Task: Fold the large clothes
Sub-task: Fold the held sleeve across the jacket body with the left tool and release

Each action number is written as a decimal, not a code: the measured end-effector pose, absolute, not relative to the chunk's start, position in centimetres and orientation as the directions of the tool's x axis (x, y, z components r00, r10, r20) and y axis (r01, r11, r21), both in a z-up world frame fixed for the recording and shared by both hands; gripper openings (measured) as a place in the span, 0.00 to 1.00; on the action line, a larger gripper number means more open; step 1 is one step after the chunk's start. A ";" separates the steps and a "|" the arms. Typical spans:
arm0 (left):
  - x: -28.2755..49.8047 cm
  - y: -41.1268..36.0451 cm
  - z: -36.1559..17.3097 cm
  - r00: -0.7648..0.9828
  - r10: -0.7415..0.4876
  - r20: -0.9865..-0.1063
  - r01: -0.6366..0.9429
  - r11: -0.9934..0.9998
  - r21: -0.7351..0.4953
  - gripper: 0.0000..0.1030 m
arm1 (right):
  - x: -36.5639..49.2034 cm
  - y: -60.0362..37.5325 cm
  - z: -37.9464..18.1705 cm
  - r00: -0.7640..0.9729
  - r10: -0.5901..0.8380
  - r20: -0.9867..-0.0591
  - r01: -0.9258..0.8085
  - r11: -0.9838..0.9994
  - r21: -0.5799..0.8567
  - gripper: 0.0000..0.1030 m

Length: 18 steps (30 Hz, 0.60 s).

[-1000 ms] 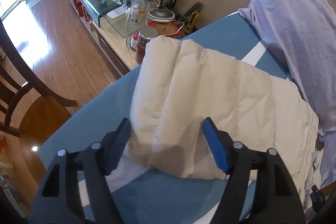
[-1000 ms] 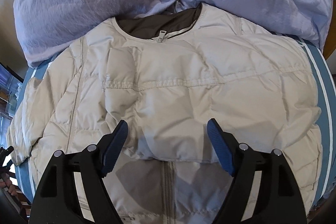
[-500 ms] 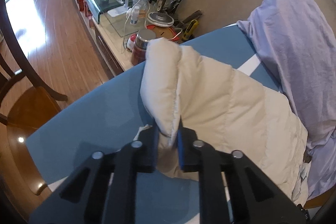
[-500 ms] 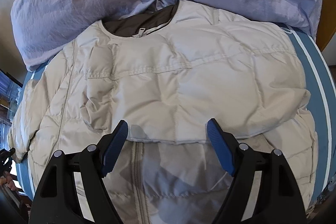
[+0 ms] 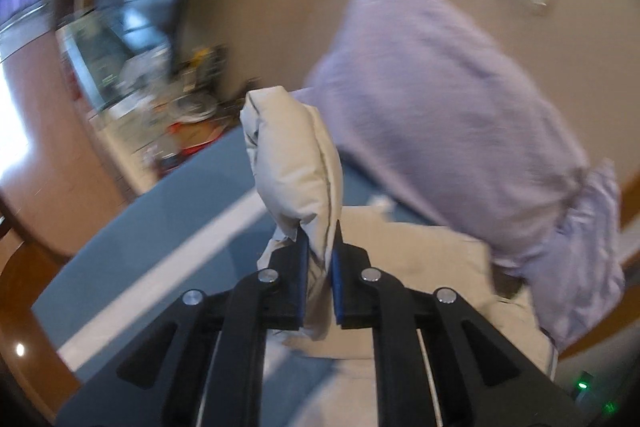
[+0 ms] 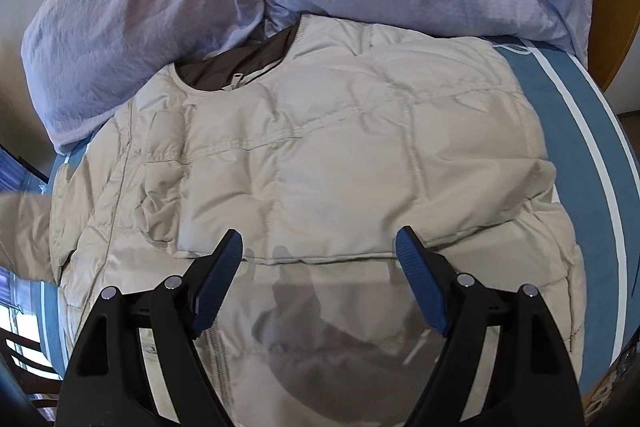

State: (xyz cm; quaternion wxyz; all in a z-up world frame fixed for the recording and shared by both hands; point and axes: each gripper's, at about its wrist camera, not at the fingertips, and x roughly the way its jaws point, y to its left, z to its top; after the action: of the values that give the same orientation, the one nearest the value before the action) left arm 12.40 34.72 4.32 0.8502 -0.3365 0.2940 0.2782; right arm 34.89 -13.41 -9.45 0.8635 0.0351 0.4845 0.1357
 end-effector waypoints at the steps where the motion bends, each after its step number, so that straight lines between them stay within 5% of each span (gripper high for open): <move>1: 13.5 33.6 5.3 0.691 0.261 -0.674 -0.645 0.643 -0.412 0.10 | 34.9 -13.7 -9.5 0.494 0.273 -0.826 -0.201 0.960 0.197 0.78; 12: 23.6 20.2 11.1 0.818 0.051 -0.574 -0.351 0.834 -0.426 0.10 | 35.1 -19.1 -8.9 0.529 0.256 -0.809 -0.157 0.966 0.204 0.78; 18: 27.5 14.3 10.4 0.806 -0.056 -0.590 -0.247 0.874 -0.419 0.10 | 35.2 -22.2 -8.8 0.545 0.240 -0.803 -0.118 0.970 0.210 0.78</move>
State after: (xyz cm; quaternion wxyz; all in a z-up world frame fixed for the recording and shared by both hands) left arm 27.46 14.29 10.43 0.9178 -0.2460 0.3073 0.0521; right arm 35.21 -22.18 -8.76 0.8765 0.0654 0.4658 0.1023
